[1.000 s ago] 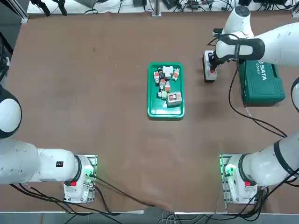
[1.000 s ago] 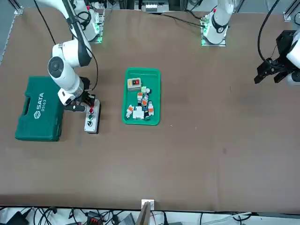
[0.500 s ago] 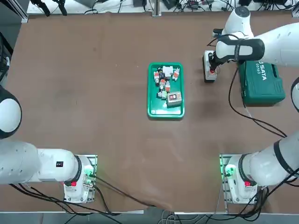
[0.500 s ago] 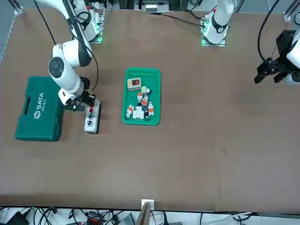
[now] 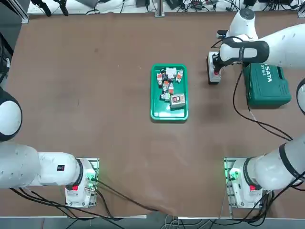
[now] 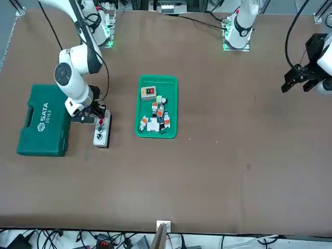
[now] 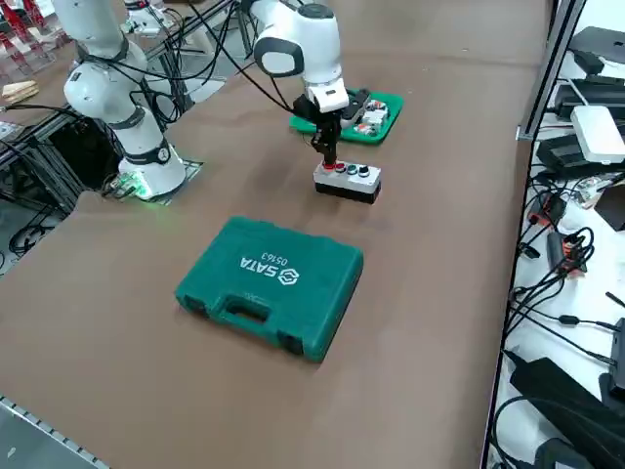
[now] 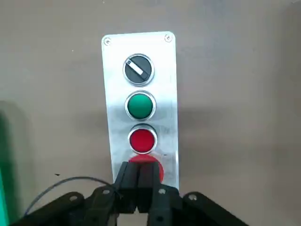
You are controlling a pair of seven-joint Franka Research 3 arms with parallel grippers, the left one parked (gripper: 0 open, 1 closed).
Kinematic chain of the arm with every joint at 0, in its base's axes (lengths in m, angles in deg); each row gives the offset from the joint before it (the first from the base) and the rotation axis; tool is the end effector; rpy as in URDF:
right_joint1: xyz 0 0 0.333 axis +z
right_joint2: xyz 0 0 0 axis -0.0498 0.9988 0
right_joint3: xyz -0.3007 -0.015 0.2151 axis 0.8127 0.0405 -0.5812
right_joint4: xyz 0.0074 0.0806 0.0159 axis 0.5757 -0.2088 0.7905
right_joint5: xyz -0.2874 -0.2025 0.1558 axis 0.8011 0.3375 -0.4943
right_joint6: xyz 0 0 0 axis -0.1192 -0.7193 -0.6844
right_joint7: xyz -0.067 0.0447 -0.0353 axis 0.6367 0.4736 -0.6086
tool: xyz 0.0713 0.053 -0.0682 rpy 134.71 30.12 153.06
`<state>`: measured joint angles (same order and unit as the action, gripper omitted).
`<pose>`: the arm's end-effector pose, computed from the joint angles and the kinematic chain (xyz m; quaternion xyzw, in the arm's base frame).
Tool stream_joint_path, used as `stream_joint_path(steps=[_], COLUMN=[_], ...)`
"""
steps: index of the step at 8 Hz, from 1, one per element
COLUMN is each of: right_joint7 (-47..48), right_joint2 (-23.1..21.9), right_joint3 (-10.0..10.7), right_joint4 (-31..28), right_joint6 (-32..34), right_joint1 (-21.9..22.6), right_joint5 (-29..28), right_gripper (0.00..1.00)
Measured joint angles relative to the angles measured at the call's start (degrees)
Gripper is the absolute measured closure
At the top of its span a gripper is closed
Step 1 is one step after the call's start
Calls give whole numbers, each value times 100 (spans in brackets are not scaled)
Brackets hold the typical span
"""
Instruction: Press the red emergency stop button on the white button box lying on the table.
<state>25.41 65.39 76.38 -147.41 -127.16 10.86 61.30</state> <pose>0.5274 0.1278 0.3320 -0.9994 0.0350 -0.0027 0.0082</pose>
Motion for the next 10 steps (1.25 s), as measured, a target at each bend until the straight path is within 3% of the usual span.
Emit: stream_joint_path(steps=[6, 8, 10], right_joint7=[299, 376, 407], right_joint2=[-97, -471, -846], right_joint3=[2, 62, 123], right_joint4=[33, 377, 1163], right_joint6=[144, 836, 2286], right_joint1=[43, 46, 27], right_joint5=[2, 4, 4], right_gripper=[98, 98, 96])
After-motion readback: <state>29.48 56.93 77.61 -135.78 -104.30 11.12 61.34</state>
